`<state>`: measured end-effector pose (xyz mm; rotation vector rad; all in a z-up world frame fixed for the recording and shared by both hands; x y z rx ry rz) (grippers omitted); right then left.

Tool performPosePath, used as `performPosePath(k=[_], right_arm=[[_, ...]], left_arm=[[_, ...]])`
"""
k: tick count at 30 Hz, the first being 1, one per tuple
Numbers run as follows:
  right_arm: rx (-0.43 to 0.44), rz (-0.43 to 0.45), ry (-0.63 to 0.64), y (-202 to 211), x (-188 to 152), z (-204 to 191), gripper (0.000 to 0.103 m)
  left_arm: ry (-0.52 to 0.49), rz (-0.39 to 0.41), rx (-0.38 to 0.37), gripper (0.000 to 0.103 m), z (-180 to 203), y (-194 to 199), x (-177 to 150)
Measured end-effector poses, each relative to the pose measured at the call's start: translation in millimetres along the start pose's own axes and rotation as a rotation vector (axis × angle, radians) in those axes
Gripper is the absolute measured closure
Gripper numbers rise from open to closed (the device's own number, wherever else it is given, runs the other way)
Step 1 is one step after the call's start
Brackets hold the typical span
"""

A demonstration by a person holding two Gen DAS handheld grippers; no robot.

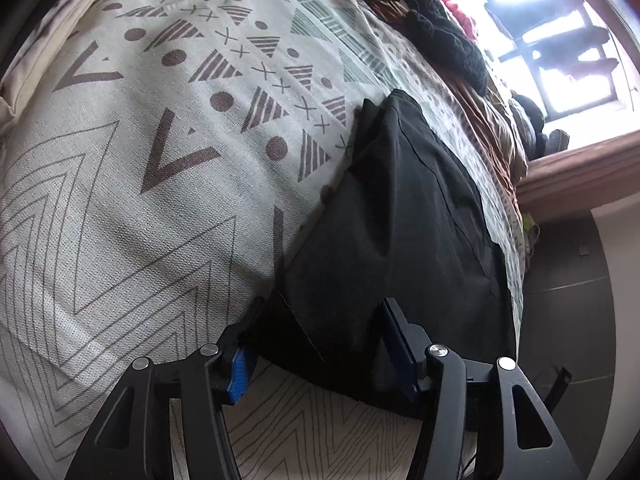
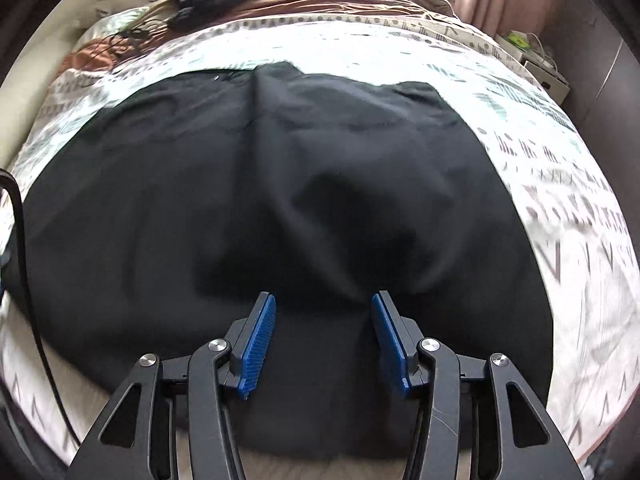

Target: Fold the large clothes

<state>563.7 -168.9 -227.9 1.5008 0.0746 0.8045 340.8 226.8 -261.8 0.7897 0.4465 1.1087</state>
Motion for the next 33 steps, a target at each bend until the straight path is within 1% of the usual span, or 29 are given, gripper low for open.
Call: performPosePath(k=[5, 7, 9, 11, 13, 14, 17, 20, 22, 23, 24, 26, 28, 30, 33], right_arm=[[-0.026, -0.021, 0.015, -24, 41, 9, 0.053], [-0.034, -0.027, 0.021, -36, 55, 13, 0.053], [-0.054, -0.030, 0.011, -44, 63, 22, 0.053], [-0.093, -0.044, -0.026, -53, 69, 42, 0.053], [-0.135, -0.056, -0.062, -59, 69, 64, 0.053], [-0.142, -0.058, -0.080, -60, 67, 72, 0.053], [-0.161, -0.071, -0.147, -60, 57, 98, 0.053], [-0.161, -0.073, -0.179, -56, 45, 111, 0.053], [-0.178, -0.078, -0.183, -53, 40, 115, 0.053], [-0.172, -0.080, -0.193, -52, 38, 116, 0.053], [-0.167, -0.083, -0.207, -50, 36, 117, 0.053], [-0.183, -0.091, -0.214, -43, 34, 117, 0.053], [-0.208, -0.091, -0.209, -32, 33, 116, 0.057], [-0.188, -0.064, -0.209, -19, 31, 113, 0.058], [-0.160, -0.007, -0.192, 12, 25, 99, 0.057]], left_arm=[[0.015, 0.011, 0.001, 0.047, -1, -1, 3], [0.028, 0.017, 0.001, 0.052, -1, -1, 5], [0.052, 0.022, -0.001, 0.053, -2, -2, 6], [0.066, 0.025, -0.006, 0.054, -2, -1, 6], [0.086, 0.016, -0.018, 0.055, -3, 0, 4], [0.102, 0.004, -0.028, 0.055, -4, 2, 3], [0.149, -0.029, -0.071, 0.054, -8, 10, -4], [0.173, -0.033, -0.114, 0.054, -10, 17, -9], [0.167, -0.037, -0.123, 0.054, -7, 17, -14], [0.166, -0.042, -0.122, 0.054, -7, 15, -16], [0.170, -0.058, -0.131, 0.054, -5, 11, -20], [0.187, -0.082, -0.166, 0.054, -3, 3, -25], [0.201, -0.077, -0.168, 0.054, -4, -3, -25], [0.207, -0.059, -0.185, 0.054, -2, -3, -21], [0.207, -0.034, -0.179, 0.054, 2, -4, -13]])
Point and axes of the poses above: each gripper's, at about its wrist camera, not at the fingertips, and y roughly against the way its jaws point, z to its right, x to its top, the point moved 9 cm from there along -y, roughly the way its jaws point, and after that the axes turned 13 degrees about y, right-handed, at the moved point
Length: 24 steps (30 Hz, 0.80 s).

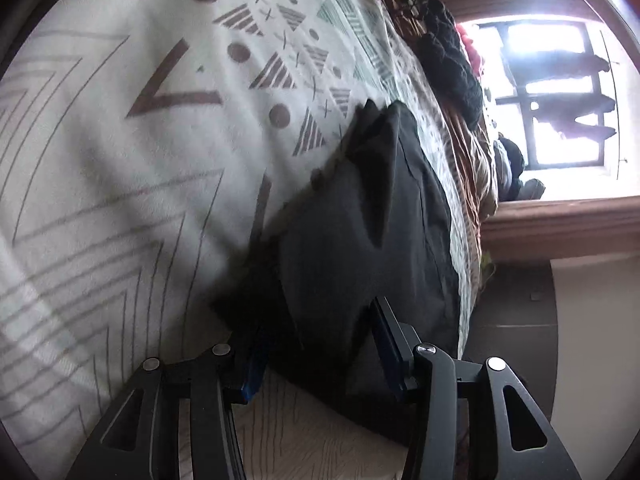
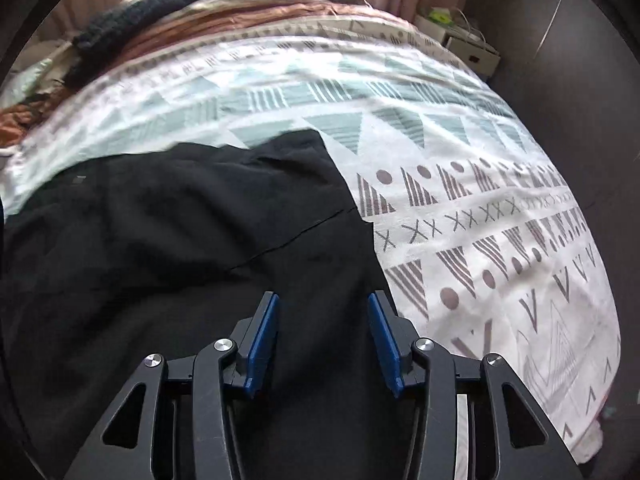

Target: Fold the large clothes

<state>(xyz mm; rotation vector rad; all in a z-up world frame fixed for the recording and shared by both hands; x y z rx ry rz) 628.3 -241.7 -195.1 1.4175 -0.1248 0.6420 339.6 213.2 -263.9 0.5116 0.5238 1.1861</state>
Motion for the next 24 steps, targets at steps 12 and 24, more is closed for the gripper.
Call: performPosePath(k=[12, 24], right_arm=[[0.310, 0.099, 0.101, 77, -39, -109, 0.057], [0.525, 0.051, 0.231, 101, -100, -204, 0.065]], left_arm=[[-0.043, 0.090, 0.012, 0.088, 12, 6, 13], [-0.001, 0.120, -0.025, 0.092, 10, 39, -17]])
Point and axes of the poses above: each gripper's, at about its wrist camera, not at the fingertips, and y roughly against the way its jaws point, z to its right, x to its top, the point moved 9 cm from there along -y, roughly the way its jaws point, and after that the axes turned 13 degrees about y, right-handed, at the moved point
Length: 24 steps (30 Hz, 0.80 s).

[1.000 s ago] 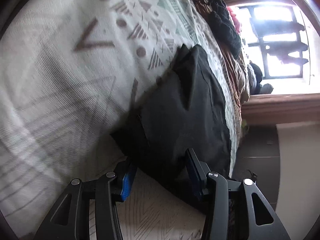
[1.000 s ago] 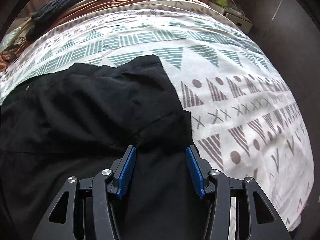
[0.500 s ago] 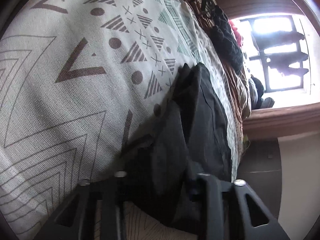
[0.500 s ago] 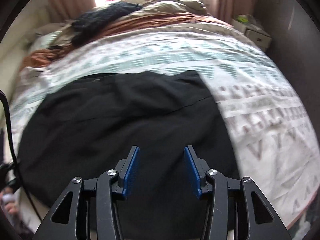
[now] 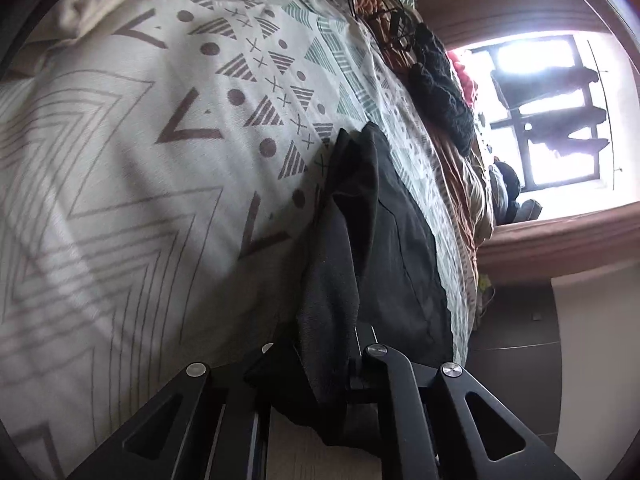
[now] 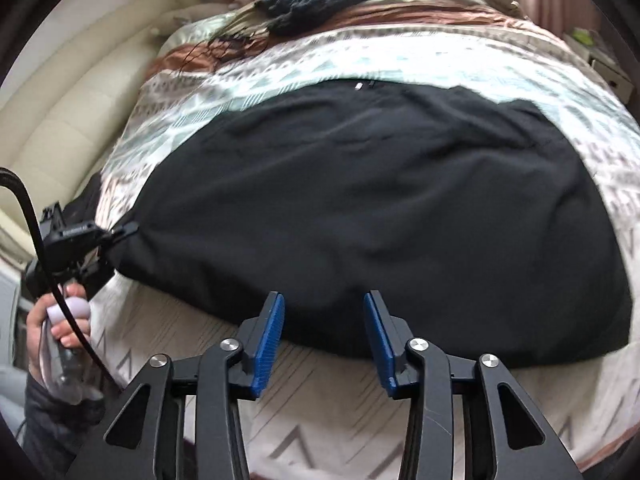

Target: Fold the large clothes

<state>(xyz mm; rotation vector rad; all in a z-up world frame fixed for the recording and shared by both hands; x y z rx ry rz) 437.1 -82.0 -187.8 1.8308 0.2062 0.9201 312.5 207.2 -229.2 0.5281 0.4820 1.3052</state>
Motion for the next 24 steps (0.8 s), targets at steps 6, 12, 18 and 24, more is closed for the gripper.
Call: performPosePath(k=[6, 12, 18, 24], right_arm=[[0.040, -0.027, -0.015, -9, -21, -9, 0.070], [0.030, -0.034, -0.034, -20, -23, -5, 0.072], [-0.025, -0.062, -0.023, -48, -11, 4, 0.079], [-0.066, -0.076, 0.015, -75, 12, 9, 0.080]], left_arm=[[0.011, 0.012, 0.002, 0.092, -9, 14, -16], [0.068, -0.051, 0.026, 0.079, -14, -2, -7], [-0.003, -0.029, -0.012, 0.047, 1, 9, -11], [-0.029, -0.029, 0.028, 0.047, -14, 14, -26]])
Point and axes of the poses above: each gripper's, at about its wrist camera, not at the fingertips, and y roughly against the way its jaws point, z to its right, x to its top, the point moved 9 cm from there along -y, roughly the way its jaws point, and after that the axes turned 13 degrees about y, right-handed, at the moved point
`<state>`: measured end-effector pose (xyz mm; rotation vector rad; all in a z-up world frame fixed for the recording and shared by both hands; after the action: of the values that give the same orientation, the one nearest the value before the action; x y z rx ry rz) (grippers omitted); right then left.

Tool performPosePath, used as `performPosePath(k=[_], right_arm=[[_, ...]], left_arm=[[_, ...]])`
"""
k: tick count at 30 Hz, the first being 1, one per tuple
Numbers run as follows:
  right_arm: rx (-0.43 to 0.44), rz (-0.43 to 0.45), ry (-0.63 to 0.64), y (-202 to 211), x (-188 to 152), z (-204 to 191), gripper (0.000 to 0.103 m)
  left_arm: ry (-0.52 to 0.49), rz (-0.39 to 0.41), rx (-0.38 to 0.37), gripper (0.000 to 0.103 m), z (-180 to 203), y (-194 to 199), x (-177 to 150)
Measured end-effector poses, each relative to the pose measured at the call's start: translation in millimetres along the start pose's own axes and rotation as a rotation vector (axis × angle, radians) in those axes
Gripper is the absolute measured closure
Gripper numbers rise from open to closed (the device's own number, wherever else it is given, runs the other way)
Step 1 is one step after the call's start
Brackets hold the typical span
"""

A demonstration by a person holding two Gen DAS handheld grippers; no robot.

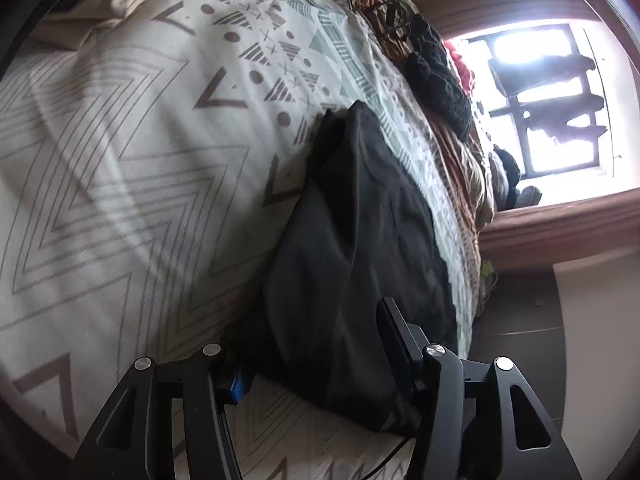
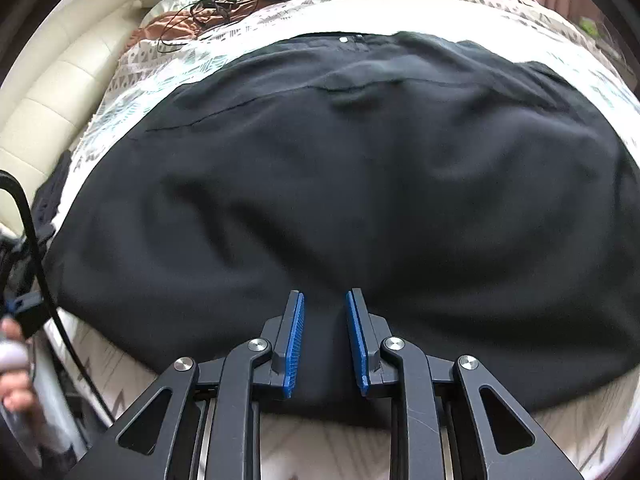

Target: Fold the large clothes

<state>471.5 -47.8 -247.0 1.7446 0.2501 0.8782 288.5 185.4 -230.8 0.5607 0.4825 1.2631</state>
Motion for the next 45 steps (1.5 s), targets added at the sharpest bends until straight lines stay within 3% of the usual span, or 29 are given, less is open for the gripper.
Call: performPosePath(k=[8, 20, 23, 27, 31, 35, 37, 38, 45], right_arm=[[-0.032, 0.008, -0.010, -13, 42, 20, 0.083], [-0.046, 0.021, -0.047, -37, 97, 51, 0.101], [-0.063, 0.022, -0.063, -42, 107, 60, 0.102], [-0.081, 0.027, -0.074, -46, 113, 69, 0.103], [-0.016, 0.016, -0.109, -34, 113, 69, 0.099], [0.012, 0.085, -0.092, 11, 107, 59, 0.094], [0.018, 0.111, -0.076, 32, 97, 52, 0.079], [0.023, 0.121, -0.070, 42, 90, 49, 0.076], [0.061, 0.149, -0.114, 75, 34, 40, 0.074]], left_arm=[[-0.004, -0.002, 0.056, 0.047, -18, -15, -11], [0.028, 0.047, 0.061, 0.056, -16, -34, 11], [0.037, 0.053, 0.059, 0.061, -14, -37, 16], [0.050, 0.036, 0.051, 0.080, -13, -39, 16], [-0.009, 0.028, -0.011, 0.089, 8, -24, 14], [-0.023, 0.016, -0.080, 0.091, 30, -10, 10], [-0.033, 0.012, -0.100, 0.092, 39, -7, 7], [-0.040, 0.009, -0.111, 0.092, 45, -4, 6], [-0.103, 0.001, -0.168, 0.093, 85, 8, -6]])
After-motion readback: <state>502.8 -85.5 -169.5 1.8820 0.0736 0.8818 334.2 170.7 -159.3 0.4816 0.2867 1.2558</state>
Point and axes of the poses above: each gripper's, at about its wrist camera, not at the fingertips, and y roughly against the way its jaws point, z to its right, x to its top, the point moved 9 cm from there along -y, roughly the way its jaws point, and after that the axes turned 13 degrees about y, right-handed, at the moved point
